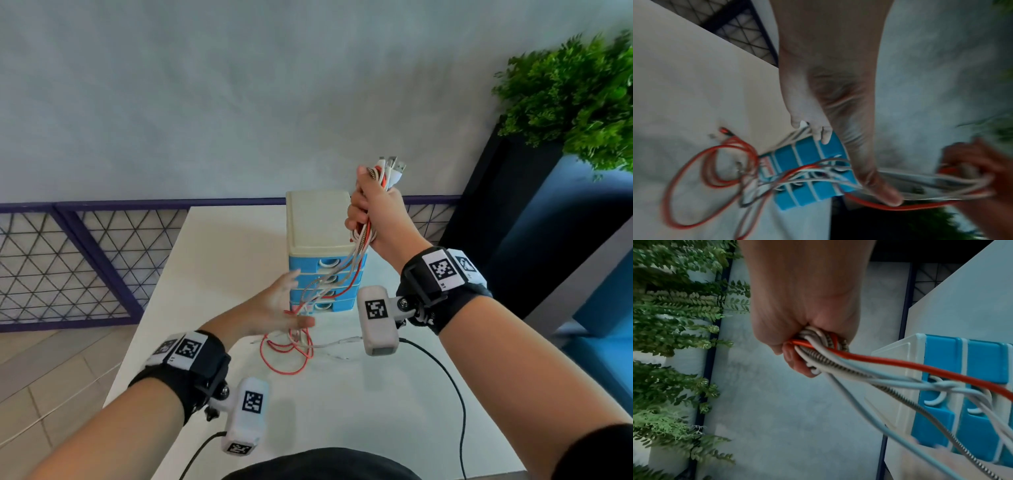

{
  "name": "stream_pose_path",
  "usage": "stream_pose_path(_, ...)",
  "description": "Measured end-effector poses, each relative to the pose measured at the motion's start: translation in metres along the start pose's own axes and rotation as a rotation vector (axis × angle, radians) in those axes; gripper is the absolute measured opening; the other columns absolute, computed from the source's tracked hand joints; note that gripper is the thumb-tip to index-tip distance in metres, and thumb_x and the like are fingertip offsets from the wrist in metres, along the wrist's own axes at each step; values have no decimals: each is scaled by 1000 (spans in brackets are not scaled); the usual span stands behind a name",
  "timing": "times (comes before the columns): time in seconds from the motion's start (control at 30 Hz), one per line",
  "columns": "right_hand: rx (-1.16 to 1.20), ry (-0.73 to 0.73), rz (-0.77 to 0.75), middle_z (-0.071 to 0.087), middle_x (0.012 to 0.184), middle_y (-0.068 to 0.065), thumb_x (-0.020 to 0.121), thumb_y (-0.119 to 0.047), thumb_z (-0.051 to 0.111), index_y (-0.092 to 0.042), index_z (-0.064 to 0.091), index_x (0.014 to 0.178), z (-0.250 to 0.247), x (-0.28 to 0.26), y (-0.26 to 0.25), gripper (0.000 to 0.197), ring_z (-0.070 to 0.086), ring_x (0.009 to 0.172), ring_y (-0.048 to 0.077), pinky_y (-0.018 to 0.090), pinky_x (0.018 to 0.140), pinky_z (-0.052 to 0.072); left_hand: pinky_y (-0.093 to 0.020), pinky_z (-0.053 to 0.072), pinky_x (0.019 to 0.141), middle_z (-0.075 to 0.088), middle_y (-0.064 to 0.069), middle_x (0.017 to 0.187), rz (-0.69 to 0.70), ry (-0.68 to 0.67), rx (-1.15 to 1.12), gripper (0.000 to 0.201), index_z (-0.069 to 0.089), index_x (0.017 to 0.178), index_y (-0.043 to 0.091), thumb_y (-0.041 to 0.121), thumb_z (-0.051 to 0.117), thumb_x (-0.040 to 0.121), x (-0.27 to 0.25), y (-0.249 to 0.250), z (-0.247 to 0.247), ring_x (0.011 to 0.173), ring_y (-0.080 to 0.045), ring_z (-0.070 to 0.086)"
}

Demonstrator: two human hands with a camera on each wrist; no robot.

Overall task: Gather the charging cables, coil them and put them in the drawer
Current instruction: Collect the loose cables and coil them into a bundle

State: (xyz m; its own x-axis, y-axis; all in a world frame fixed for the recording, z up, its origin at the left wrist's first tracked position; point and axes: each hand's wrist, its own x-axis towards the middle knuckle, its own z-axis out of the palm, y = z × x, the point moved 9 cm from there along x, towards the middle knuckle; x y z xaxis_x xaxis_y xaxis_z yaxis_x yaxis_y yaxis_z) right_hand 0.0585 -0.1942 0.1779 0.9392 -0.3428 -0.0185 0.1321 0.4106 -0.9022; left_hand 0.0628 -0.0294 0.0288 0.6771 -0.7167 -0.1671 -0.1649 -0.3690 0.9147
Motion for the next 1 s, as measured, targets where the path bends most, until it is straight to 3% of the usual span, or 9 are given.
stream_pose_path(0.07,-24,-28,8,29,47,-7,97,-34,54,-22,36,66,5,-2,7,38,29,36,9,22,42,33,-24,24,111,25,3,151,102,32,-23,132,12,150,23,73,73,44,5,41,-7,139,-4,23)
stream_pose_path(0.13,-6,-42,23,28,47,-6,97,-34,54,-21,37,65,11,-4,15,38,29,35,8,21,41,33,-29,28,114,36,3,150,180,26,-5,118,30,145,23,87,56,49,6,80,-6,138,-7,34)
stream_pose_path(0.27,84,-65,60,29,46,-7,98,-34,52,-21,41,68,20,-6,20,35,28,34,7,19,37,31,-19,47,92,71,-3,102,182,-119,-90,83,66,99,13,84,37,65,8,115,21,99,-11,65)
stream_pose_path(0.4,177,-87,97,31,45,-9,97,-36,52,-21,43,68,11,-3,18,34,30,34,5,20,37,33,-24,44,68,50,-7,62,116,-253,-278,68,53,64,11,65,19,84,8,101,42,58,-11,55)
stream_pose_path(0.5,216,-88,138,31,44,-9,97,-38,51,-21,43,68,6,-4,25,35,31,32,5,20,35,34,-21,44,58,42,-3,52,8,-322,-386,74,52,63,11,61,5,91,7,95,49,49,-14,45)
stream_pose_path(0.6,265,-58,153,31,43,-8,98,-38,49,-21,42,68,-1,-5,23,35,30,31,3,18,34,31,-18,43,54,42,0,48,-31,-367,-177,77,46,61,7,58,-2,91,5,80,52,49,-16,45)
stream_pose_path(0.7,271,-55,152,32,41,-9,98,-40,48,-21,42,68,-7,-2,13,36,29,30,3,17,33,30,-19,46,48,34,4,46,-90,-277,-124,65,40,59,15,63,10,89,2,54,42,41,-18,32)
stream_pose_path(0.8,232,-62,163,33,41,-10,98,-39,48,-21,42,69,-11,-2,12,35,30,30,3,17,34,30,-15,35,36,26,4,45,-142,-178,-159,63,35,55,17,71,19,83,2,47,30,31,-11,19)
stream_pose_path(1.0,34,-15,111,31,44,-8,98,-35,52,-18,44,70,-24,0,9,33,29,32,5,18,35,32,-22,42,59,30,2,56,-171,-278,-449,52,51,78,11,58,33,88,-6,45,13,47,-13,32)
